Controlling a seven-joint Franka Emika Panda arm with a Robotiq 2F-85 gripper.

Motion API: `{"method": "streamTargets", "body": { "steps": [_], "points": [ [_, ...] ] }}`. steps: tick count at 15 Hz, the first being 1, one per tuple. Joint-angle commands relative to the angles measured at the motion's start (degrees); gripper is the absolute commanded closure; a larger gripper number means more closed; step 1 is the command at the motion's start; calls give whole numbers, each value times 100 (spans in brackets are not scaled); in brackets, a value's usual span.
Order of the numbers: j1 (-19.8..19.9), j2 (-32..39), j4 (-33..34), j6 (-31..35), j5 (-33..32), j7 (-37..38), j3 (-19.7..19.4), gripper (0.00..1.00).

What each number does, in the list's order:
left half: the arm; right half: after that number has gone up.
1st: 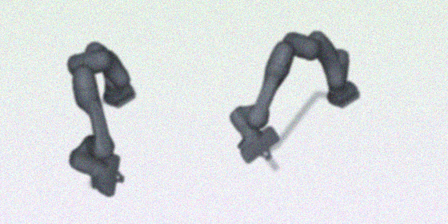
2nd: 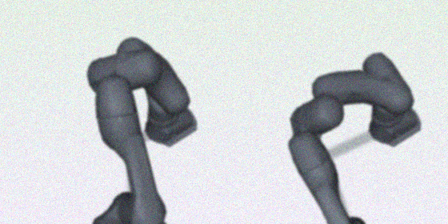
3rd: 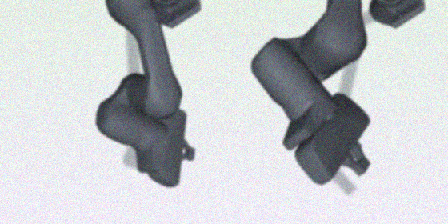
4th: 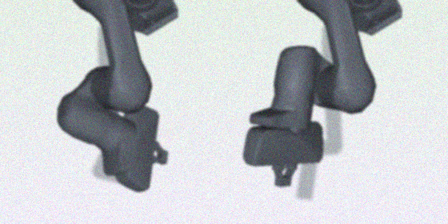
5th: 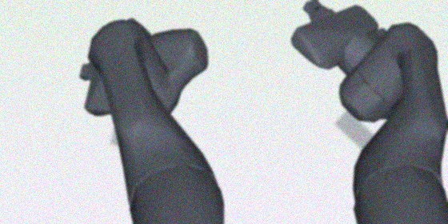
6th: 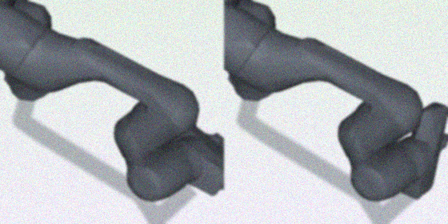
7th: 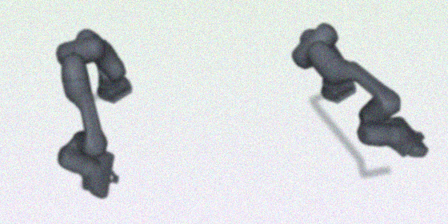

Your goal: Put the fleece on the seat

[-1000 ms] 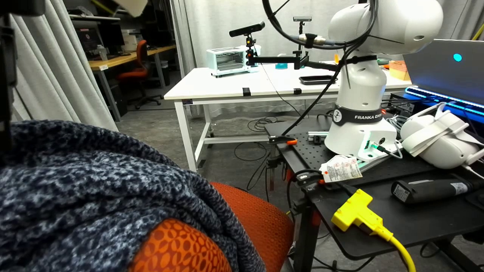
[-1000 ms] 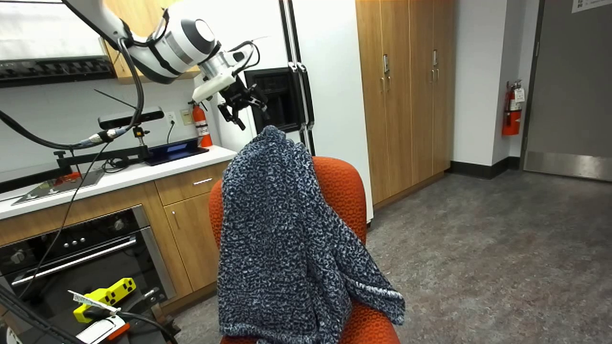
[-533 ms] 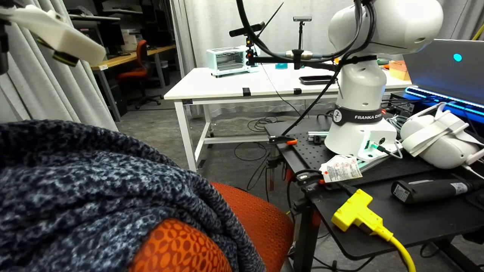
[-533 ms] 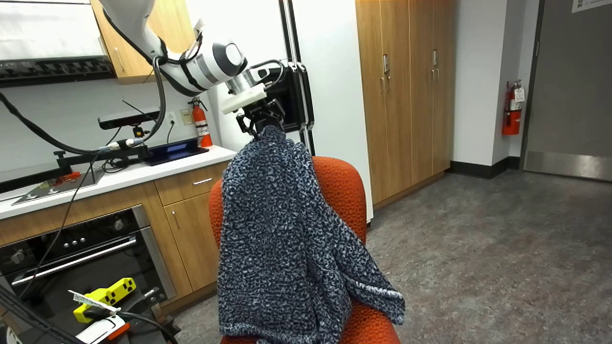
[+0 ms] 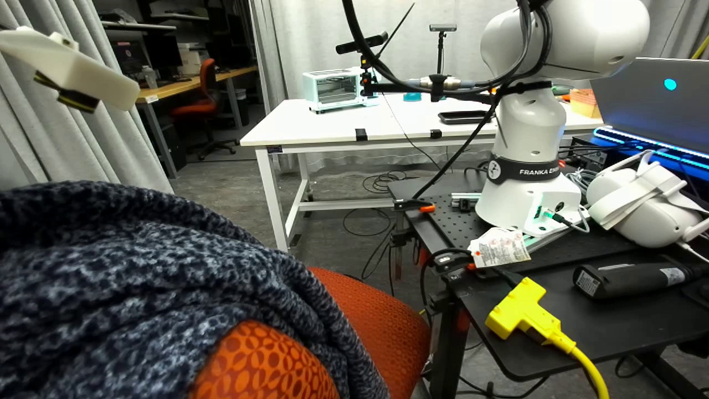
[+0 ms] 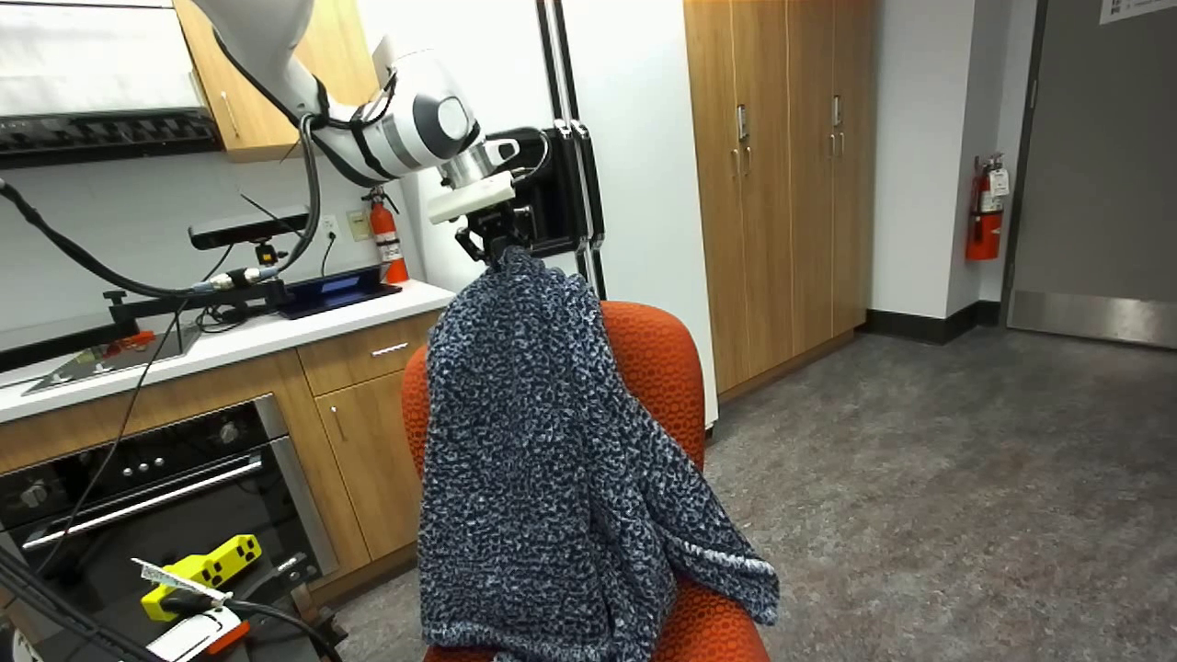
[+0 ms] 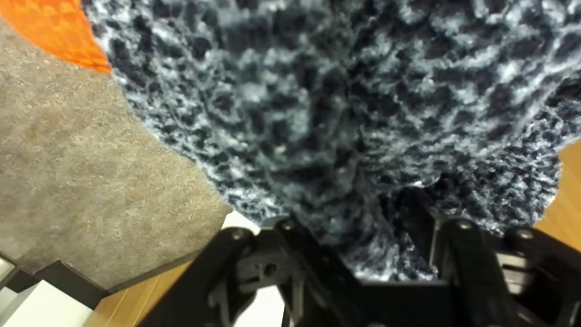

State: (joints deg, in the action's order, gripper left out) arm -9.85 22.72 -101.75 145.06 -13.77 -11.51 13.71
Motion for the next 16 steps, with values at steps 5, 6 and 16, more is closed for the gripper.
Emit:
{"method": "streamTargets", "body": {
  "steps": [5,6,16],
  "points": [
    [140,-1141,-957,190,400,-2,-191,99],
    [159,-1296,-1079,211,445,25,-228,100],
    [246,-3297,-2440,445,1029,126,-580,99]
  ]
}}
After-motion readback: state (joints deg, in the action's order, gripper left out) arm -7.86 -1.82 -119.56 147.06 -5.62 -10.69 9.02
